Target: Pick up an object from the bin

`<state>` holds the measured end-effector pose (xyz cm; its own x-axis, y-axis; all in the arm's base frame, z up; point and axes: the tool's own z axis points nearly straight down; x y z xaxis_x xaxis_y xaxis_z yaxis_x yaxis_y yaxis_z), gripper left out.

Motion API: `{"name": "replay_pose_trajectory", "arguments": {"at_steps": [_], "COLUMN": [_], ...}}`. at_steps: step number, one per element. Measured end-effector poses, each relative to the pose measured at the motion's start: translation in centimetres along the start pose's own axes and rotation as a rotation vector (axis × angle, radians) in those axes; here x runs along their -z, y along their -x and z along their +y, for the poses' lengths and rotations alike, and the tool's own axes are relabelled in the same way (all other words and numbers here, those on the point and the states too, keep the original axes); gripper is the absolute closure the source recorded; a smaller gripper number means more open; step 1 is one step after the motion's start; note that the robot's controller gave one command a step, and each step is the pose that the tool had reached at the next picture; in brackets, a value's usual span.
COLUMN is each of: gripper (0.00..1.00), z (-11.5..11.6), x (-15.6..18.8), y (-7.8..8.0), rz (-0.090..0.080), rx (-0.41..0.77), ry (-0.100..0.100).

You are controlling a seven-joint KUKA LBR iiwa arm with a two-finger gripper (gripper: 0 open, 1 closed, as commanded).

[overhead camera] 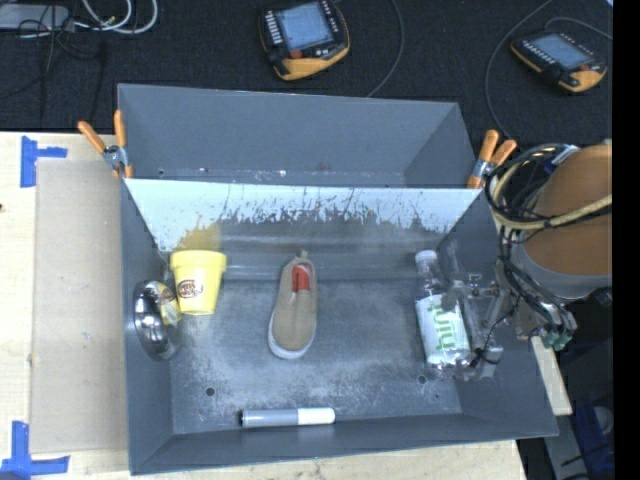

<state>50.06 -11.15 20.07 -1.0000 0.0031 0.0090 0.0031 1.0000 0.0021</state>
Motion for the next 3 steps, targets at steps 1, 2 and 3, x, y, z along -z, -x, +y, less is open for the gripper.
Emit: {"name": "replay_pose_trajectory", "arguments": {"at_steps": [1, 2, 3], "gripper": [1.00, 0.00, 1.00], "z": [0.08, 0.09, 0.09], "x": [0.45, 0.44, 0.44], "y": [0.15, 0.15, 0.15], "rz": [-0.007, -0.007, -0.007], "rx": [0.005, 0.007, 0.010], "ry": [-0.002, -0.002, -0.002]}}
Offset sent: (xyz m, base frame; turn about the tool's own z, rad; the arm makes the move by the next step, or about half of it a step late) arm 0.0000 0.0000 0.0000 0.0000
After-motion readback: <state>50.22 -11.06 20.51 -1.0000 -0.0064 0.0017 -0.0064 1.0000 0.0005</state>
